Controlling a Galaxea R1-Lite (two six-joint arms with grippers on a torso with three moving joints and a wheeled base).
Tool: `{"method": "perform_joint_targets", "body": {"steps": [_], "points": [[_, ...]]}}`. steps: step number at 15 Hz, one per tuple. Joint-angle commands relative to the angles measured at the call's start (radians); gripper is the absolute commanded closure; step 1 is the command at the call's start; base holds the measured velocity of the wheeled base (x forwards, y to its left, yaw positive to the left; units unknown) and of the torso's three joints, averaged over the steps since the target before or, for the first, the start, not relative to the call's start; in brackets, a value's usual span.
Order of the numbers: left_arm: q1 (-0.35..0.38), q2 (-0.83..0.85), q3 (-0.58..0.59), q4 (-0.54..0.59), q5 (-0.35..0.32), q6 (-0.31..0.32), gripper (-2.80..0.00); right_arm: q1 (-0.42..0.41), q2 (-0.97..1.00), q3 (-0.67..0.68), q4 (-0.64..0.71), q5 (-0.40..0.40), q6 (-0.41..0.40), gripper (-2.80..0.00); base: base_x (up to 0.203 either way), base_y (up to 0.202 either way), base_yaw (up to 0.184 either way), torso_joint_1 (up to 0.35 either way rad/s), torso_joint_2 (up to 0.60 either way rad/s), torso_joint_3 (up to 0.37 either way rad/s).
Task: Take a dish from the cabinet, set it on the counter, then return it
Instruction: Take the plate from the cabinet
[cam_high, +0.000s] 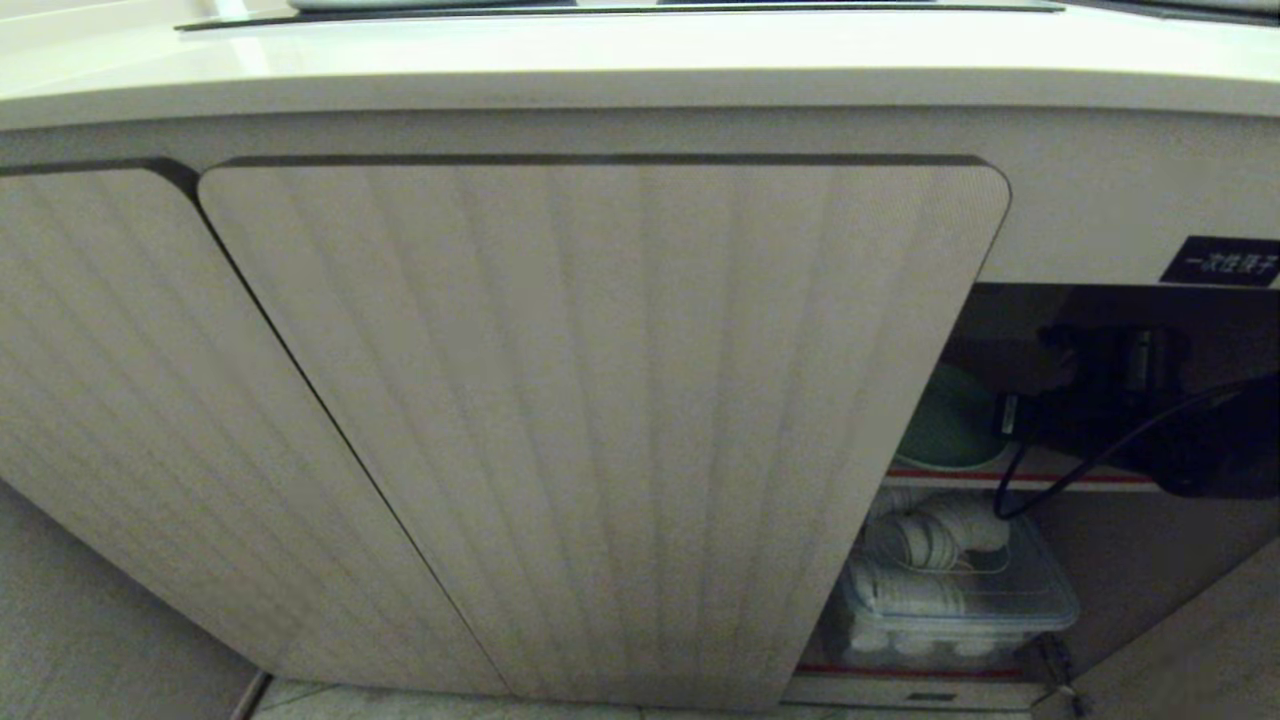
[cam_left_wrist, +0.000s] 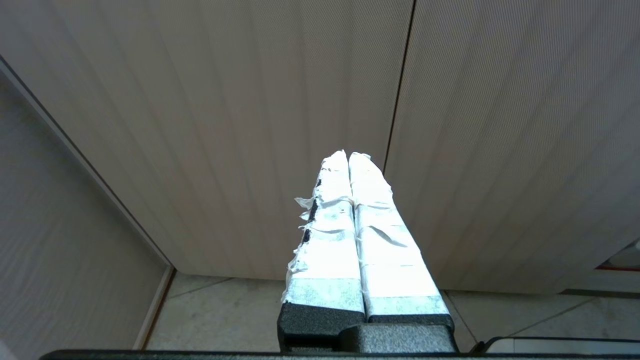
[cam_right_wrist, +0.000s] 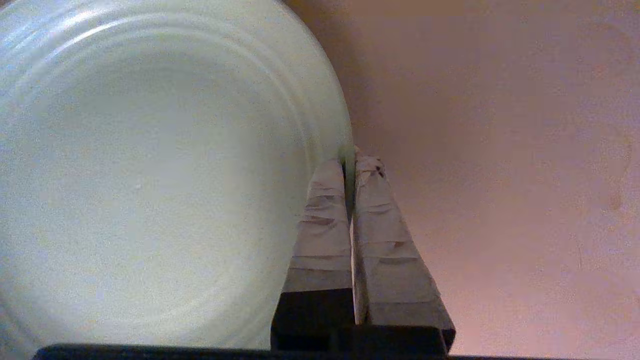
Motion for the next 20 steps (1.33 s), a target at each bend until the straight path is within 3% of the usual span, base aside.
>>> {"method": "perform_joint_targets", "body": {"steps": [1, 20], "points": [[0.000, 0.000, 0.000, 0.000, 0.001, 0.000, 0.00, -0.001, -0.004, 0.004, -0.006, 0.001, 0.000, 0.00, 0.000, 0.000, 0.000, 0.000, 0.00, 0.000], [0.000, 0.000, 0.000, 0.001, 0.001, 0.000, 0.00, -0.008, -0.124, 0.206, -0.134, -0.002, -0.006, 0.00, 0.000, 0.000, 0.000, 0.000, 0.00, 0.000]]}}
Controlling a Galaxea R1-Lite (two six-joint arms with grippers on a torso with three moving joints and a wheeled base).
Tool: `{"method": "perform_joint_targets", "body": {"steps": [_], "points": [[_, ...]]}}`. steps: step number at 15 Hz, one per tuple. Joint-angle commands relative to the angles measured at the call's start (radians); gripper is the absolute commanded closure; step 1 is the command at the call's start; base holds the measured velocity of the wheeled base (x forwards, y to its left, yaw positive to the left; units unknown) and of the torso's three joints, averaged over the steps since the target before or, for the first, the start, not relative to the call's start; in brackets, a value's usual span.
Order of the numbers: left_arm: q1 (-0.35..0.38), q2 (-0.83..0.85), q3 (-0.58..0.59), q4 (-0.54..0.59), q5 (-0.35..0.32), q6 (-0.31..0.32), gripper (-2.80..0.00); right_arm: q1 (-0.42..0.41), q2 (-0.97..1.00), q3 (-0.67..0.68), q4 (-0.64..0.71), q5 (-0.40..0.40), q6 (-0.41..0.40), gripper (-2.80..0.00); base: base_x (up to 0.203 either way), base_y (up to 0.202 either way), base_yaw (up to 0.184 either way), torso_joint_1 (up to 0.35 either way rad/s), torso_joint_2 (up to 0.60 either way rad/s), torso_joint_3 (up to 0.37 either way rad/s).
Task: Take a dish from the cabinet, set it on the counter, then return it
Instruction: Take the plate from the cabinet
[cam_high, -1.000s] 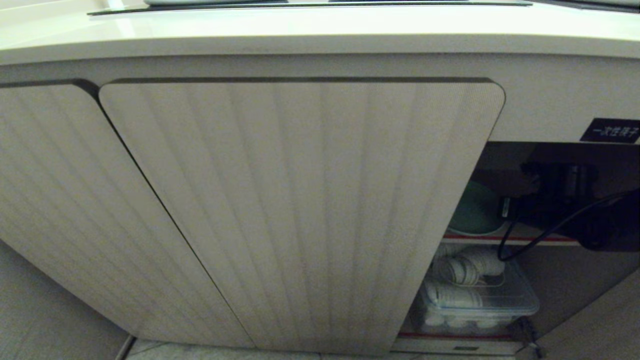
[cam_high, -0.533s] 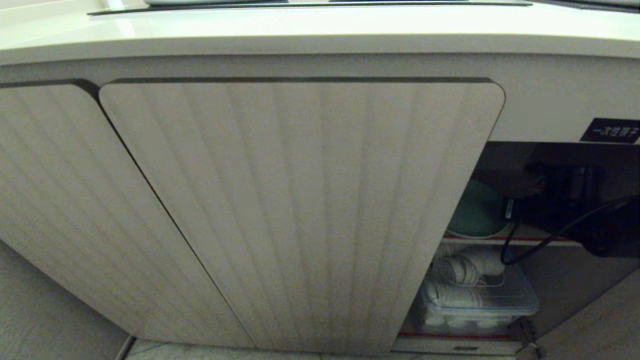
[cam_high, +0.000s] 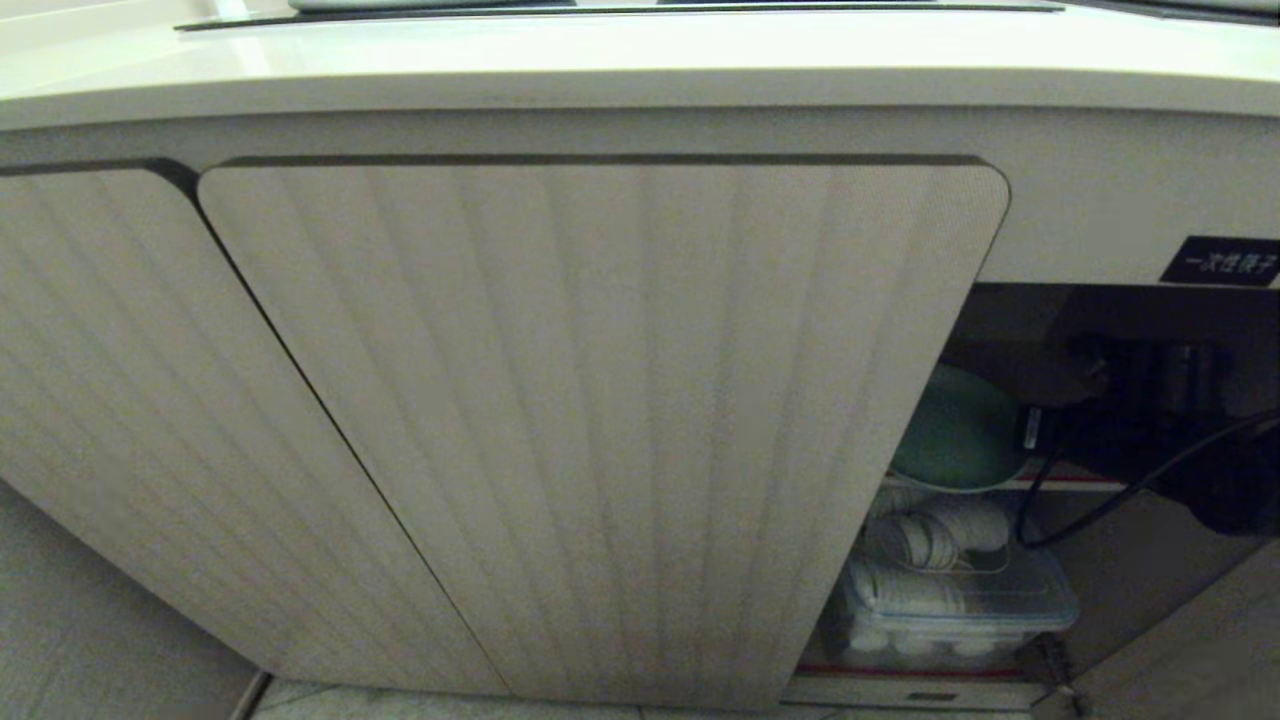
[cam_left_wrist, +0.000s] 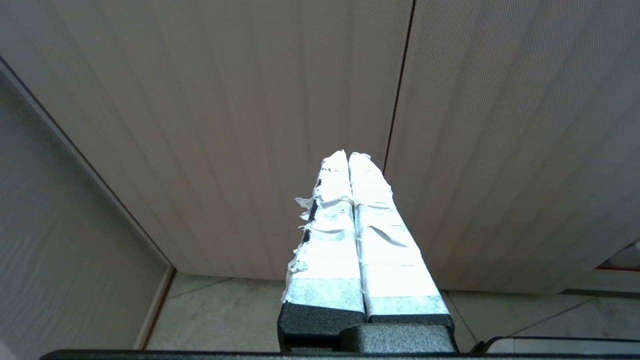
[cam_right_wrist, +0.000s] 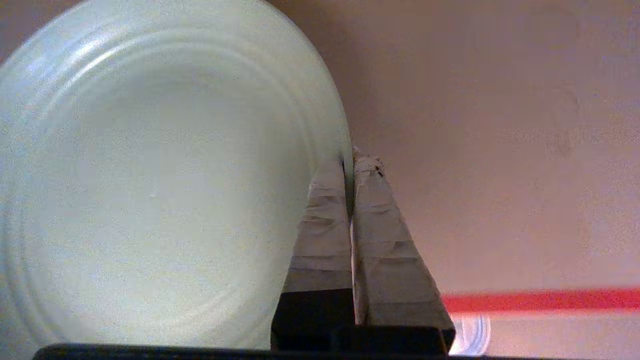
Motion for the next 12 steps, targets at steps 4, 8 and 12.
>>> {"method": "perform_joint_targets", "body": {"steps": [4, 8, 12], "points": [[0.000, 0.000, 0.000, 0.000, 0.001, -0.001, 0.00, -0.015, -0.068, 0.084, -0.036, 0.002, -0.001, 0.00, 0.000, 0.000, 0.000, 0.000, 0.00, 0.000], [0.000, 0.000, 0.000, 0.000, 0.001, -0.001, 0.00, -0.037, -0.124, 0.160, -0.051, 0.003, -0.001, 0.00, 0.000, 0.000, 0.000, 0.000, 0.00, 0.000], [0.000, 0.000, 0.000, 0.000, 0.001, -0.001, 0.00, -0.045, -0.204, 0.249, -0.064, 0.004, -0.002, 0.00, 0.000, 0.000, 0.000, 0.000, 0.00, 0.000]]}}
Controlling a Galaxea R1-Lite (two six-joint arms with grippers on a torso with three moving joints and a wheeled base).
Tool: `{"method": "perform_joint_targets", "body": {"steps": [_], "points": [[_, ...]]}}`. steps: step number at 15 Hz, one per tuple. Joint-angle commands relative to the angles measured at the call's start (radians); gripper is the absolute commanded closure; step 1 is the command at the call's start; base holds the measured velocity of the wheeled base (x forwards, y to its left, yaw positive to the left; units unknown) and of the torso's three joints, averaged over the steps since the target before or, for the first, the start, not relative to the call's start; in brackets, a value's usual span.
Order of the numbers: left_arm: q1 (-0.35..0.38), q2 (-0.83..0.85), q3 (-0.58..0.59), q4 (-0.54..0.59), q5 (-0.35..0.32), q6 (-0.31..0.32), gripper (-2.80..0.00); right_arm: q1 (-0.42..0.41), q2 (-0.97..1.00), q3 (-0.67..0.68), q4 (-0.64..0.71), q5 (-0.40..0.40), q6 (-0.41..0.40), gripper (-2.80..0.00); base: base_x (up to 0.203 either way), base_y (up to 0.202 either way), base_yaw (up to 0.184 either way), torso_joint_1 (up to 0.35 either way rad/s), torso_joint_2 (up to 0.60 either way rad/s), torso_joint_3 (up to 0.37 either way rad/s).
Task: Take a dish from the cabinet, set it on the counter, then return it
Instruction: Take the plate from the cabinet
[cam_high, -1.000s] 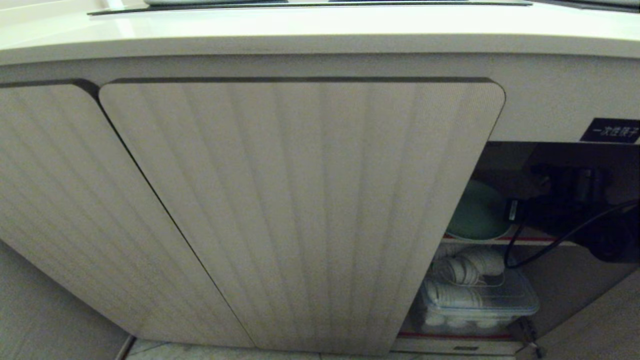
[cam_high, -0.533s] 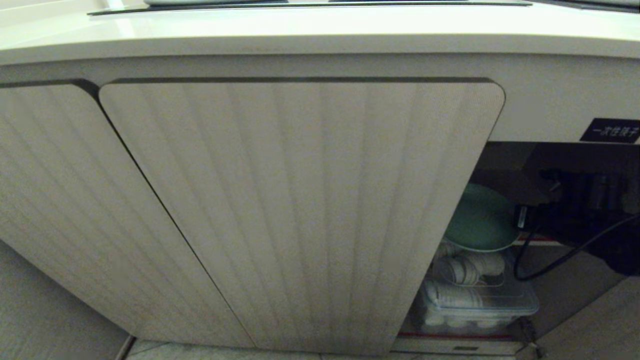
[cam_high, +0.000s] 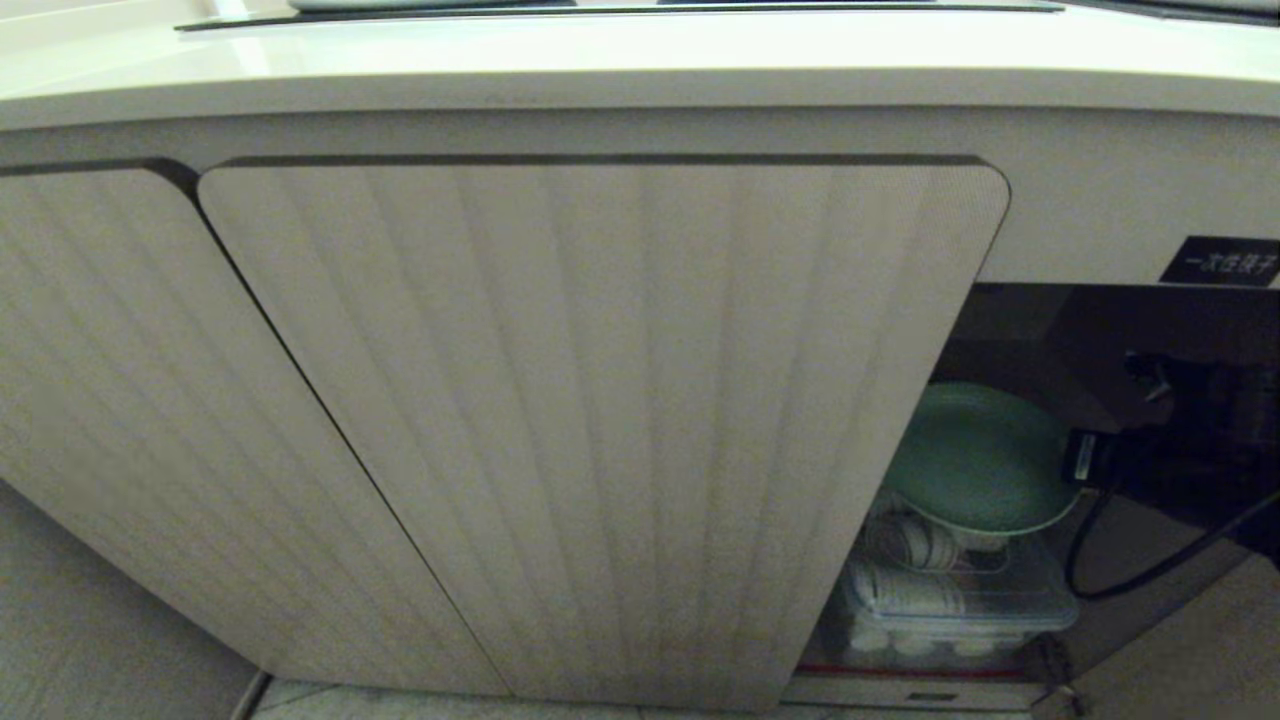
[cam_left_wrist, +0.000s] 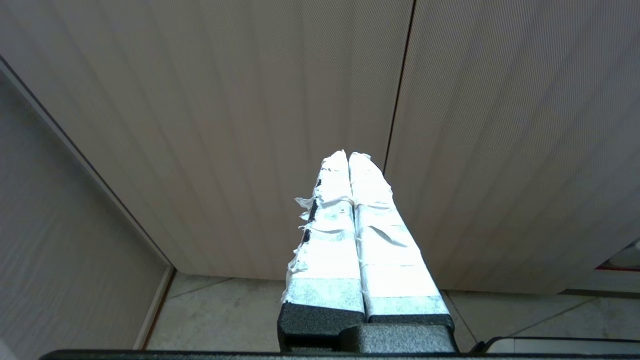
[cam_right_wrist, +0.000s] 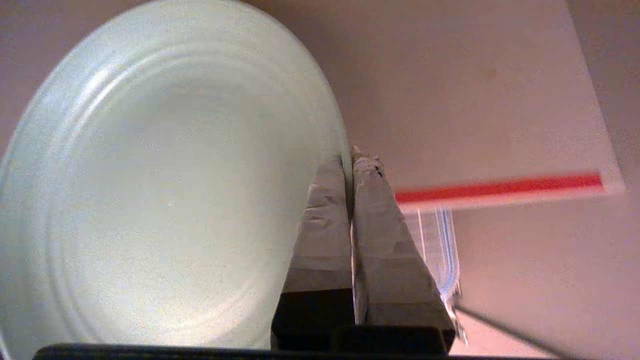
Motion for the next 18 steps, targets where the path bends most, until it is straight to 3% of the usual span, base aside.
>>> {"method": "perform_joint_targets", "body": {"steps": [1, 6, 18], "points": [[0.000, 0.000, 0.000, 0.000, 0.000, 0.000, 0.00, -0.003, -0.055, 0.051, -0.007, 0.002, 0.000, 0.00, 0.000, 0.000, 0.000, 0.000, 0.00, 0.000], [0.000, 0.000, 0.000, 0.000, 0.000, 0.000, 0.00, -0.003, -0.131, 0.153, -0.008, 0.002, 0.005, 0.00, 0.000, 0.000, 0.000, 0.000, 0.00, 0.000], [0.000, 0.000, 0.000, 0.000, 0.000, 0.000, 0.00, -0.028, -0.205, 0.246, 0.014, 0.007, 0.068, 0.00, 0.000, 0.000, 0.000, 0.000, 0.00, 0.000]]}}
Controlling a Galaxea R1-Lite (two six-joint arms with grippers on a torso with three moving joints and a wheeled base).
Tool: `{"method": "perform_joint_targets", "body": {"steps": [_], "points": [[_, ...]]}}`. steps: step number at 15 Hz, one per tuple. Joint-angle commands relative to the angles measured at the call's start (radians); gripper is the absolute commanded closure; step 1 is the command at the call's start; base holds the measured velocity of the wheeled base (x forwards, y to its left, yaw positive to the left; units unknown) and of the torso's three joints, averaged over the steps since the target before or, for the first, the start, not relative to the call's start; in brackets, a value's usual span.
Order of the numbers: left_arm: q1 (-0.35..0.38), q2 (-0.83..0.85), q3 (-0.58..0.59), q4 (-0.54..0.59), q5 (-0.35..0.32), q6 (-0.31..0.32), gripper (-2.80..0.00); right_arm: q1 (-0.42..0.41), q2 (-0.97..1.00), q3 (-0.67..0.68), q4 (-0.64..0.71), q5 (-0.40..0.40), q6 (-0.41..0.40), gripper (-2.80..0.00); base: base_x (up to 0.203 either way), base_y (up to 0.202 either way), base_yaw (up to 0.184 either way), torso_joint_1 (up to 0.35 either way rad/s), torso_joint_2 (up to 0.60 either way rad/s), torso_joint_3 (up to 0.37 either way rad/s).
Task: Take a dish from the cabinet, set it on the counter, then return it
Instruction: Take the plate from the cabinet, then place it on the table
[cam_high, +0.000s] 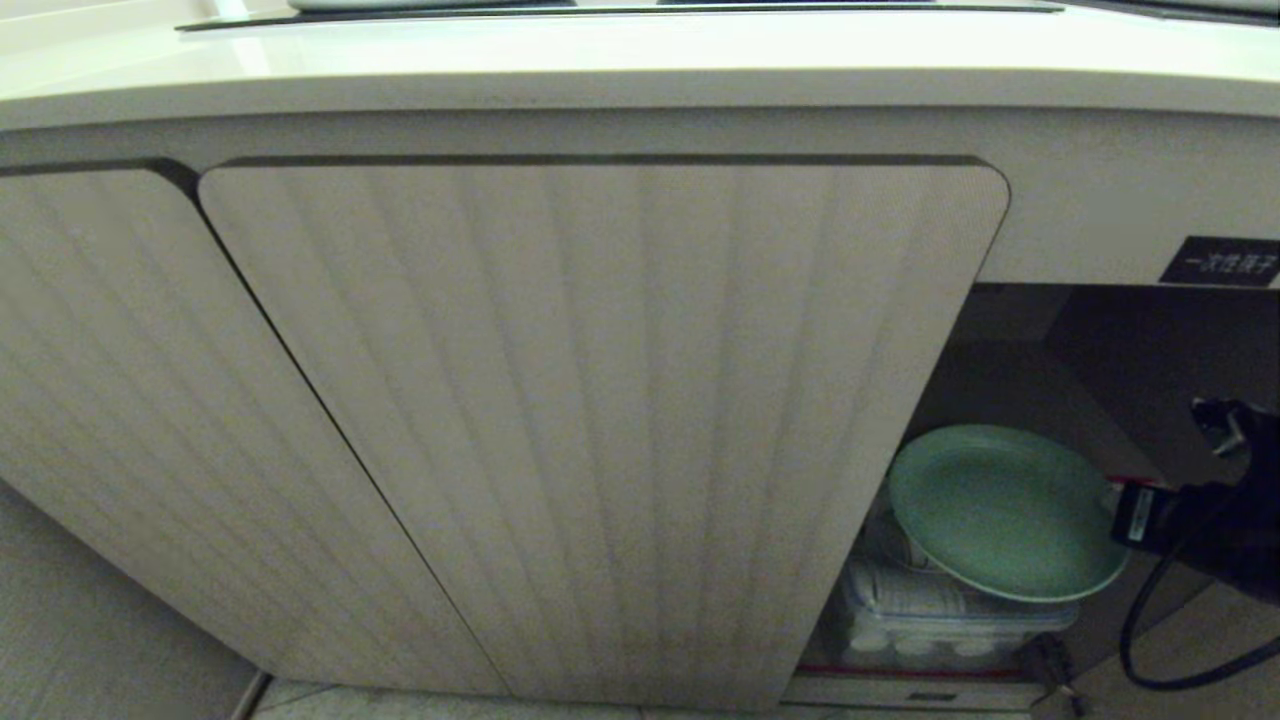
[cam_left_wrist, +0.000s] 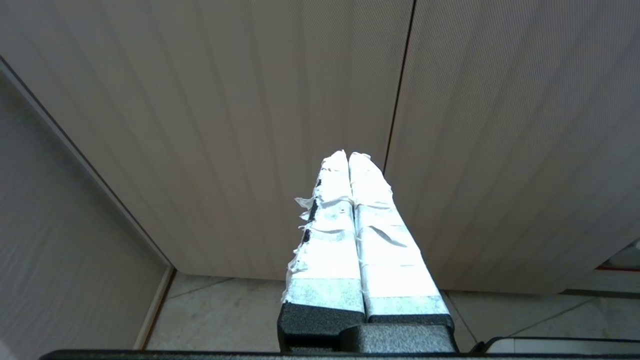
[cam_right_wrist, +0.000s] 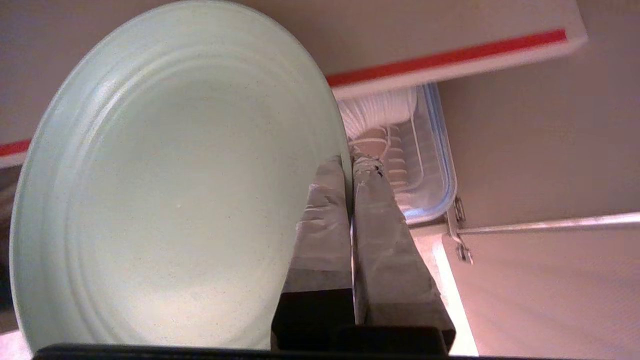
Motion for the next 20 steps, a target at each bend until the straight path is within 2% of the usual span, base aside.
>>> {"method": "perform_joint_targets", "body": {"steps": [1, 3, 20], "points": [[0.000, 0.000, 0.000, 0.000, 0.000, 0.000, 0.00, -0.003, -0.027, 0.024, -0.003, 0.002, 0.011, 0.00, 0.000, 0.000, 0.000, 0.000, 0.00, 0.000], [0.000, 0.000, 0.000, 0.000, 0.000, 0.000, 0.00, -0.003, -0.045, 0.046, -0.002, 0.004, 0.032, 0.00, 0.000, 0.000, 0.000, 0.000, 0.00, 0.000], [0.000, 0.000, 0.000, 0.000, 0.000, 0.000, 0.00, 0.000, -0.252, 0.285, -0.005, 0.032, 0.030, 0.00, 0.000, 0.000, 0.000, 0.000, 0.00, 0.000]]}}
